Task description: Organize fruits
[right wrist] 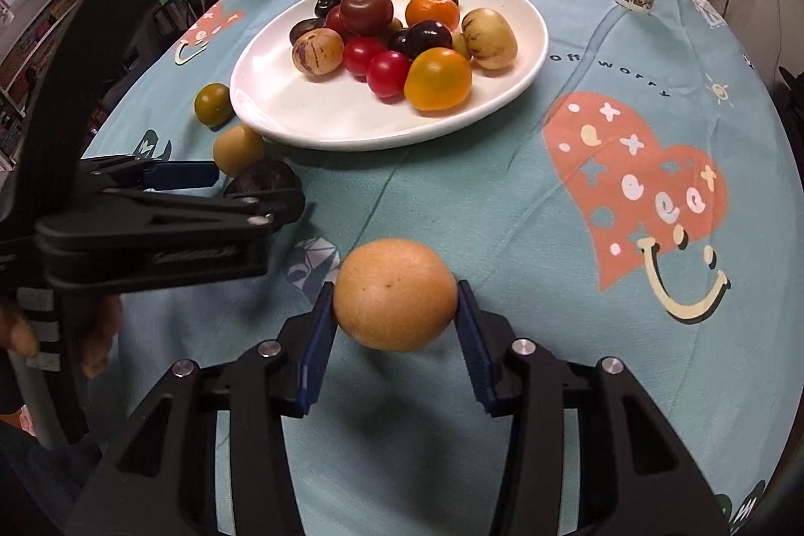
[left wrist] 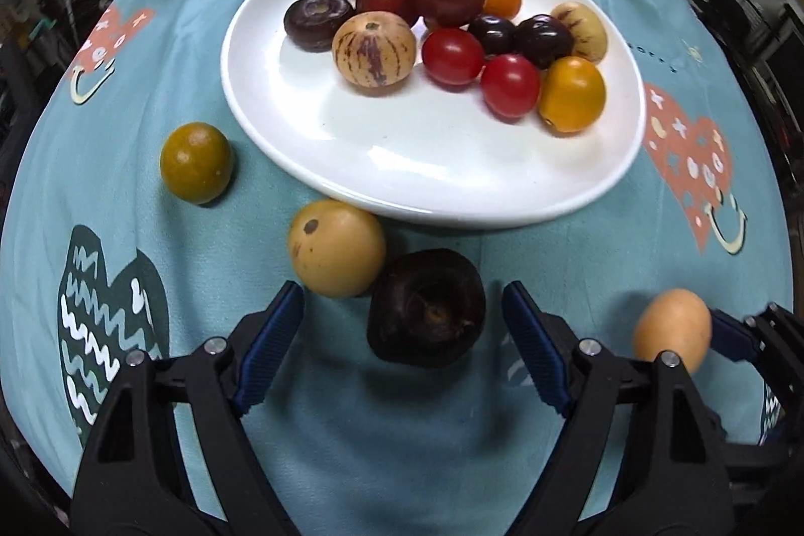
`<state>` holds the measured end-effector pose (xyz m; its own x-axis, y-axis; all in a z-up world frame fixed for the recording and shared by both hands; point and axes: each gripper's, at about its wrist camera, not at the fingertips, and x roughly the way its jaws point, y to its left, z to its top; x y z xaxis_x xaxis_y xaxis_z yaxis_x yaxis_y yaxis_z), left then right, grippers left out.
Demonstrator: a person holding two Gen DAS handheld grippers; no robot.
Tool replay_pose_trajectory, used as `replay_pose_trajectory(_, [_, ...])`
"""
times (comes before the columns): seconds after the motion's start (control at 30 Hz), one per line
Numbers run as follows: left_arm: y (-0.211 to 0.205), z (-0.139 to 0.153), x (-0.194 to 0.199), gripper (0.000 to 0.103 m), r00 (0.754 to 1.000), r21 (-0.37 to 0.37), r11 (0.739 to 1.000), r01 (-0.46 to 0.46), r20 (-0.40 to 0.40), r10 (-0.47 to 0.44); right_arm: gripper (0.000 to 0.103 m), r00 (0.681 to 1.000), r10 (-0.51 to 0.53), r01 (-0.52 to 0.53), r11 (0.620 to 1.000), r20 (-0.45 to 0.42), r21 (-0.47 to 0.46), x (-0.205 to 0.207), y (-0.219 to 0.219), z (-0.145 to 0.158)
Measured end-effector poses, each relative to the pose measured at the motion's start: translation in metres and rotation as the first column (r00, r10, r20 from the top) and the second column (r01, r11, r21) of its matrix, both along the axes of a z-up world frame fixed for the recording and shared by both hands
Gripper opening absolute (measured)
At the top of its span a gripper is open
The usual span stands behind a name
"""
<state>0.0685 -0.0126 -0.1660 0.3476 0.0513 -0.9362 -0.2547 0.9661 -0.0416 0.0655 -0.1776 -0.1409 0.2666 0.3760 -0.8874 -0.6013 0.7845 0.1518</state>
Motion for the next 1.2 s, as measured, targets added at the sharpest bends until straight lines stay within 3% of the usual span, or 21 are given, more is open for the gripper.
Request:
replay_pose_trajectory(0.27, [-0.008, -0.004, -0.001, 0.062, 1.0, 0.029, 1.0, -0.001, -0.005, 0.001, 0.047, 0.999, 0.043, -0.043, 0.999, -0.004, 0.012, 0.0, -0.01, 0.001])
replay_pose_trajectory(0.3, [-0.01, -0.003, -0.003, 0.051, 1.0, 0.028, 1.0, 0.008, -0.002, -0.008, 0.047, 0.999, 0.046, -0.046, 0.999, -0.003, 0.013, -0.001, -0.01, 0.001])
replay_pose_trajectory(0.33, [-0.012, -0.001, -0.005, 0.048, 1.0, 0.034, 0.999, 0.019, 0.006, -0.019, 0.047, 0.999, 0.049, -0.049, 0.999, -0.004, 0.015, -0.001, -0.009, 0.001])
replay_pose_trajectory(0.83, [-0.009, 0.012, -0.034, 0.048, 0.996, 0.086, 0.993, 0.079, 0.033, -0.082, 0.047, 0.998, 0.066, -0.066, 0.998, 0.002, 0.01, -0.014, 0.01, 0.001])
replay_pose_trajectory(1.2, [0.027, 0.012, -0.053, 0.048, 0.996, 0.084, 0.994, 0.075, 0.035, -0.078, 0.047, 0.999, 0.038, -0.038, 0.999, 0.004, 0.014, 0.002, 0.043, -0.005])
